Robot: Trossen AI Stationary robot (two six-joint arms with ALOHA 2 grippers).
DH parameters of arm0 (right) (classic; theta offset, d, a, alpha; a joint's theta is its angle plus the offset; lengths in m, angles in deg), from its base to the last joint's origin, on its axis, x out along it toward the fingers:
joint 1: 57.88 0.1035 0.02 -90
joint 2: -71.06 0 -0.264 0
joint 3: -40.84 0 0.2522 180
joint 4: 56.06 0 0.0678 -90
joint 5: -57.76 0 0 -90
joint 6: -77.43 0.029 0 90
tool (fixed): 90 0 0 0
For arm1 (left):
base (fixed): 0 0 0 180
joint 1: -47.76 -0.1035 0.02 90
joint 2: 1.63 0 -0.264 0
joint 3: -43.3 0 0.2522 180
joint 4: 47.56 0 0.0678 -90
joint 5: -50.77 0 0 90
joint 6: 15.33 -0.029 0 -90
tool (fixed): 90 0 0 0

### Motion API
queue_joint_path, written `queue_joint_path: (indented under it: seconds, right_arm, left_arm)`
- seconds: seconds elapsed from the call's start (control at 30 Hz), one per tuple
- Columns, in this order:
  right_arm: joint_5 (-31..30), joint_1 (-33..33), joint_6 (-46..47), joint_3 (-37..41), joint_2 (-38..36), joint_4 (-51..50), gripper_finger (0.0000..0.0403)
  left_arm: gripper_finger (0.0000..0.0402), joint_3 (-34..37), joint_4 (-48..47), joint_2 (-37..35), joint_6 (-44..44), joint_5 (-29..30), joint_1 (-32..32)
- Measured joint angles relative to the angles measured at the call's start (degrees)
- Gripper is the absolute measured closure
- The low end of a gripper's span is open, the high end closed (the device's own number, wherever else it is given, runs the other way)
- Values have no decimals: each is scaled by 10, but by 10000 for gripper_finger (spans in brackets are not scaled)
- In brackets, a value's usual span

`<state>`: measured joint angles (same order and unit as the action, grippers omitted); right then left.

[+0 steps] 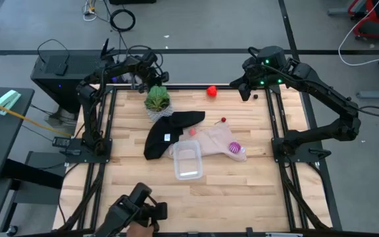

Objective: Pick and placing Produce into tupperware
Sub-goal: Put the watermelon into the transparent container

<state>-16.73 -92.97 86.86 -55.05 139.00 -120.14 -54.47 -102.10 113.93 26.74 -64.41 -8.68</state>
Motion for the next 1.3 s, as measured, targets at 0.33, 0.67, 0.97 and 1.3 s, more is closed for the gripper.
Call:
queue_joint_path:
  seconds: [0.33, 0.67, 0.97, 1.3]
  right_arm:
    - [0, 0, 0, 0, 0, 0, 360]
    - [0, 0, 0, 0, 0, 0, 360]
    - [0, 0, 0, 0, 0, 0, 360]
    - [0, 0, 12, 0, 0, 0, 360]
  left_arm:
    - [393, 0, 114, -15, 39, -42, -4]
    - [396, 0, 50, -52, 24, 15, -40]
    - [397, 0, -122, -100, -58, 76, -74]
    - [397, 0, -148, -101, -87, 108, -63]
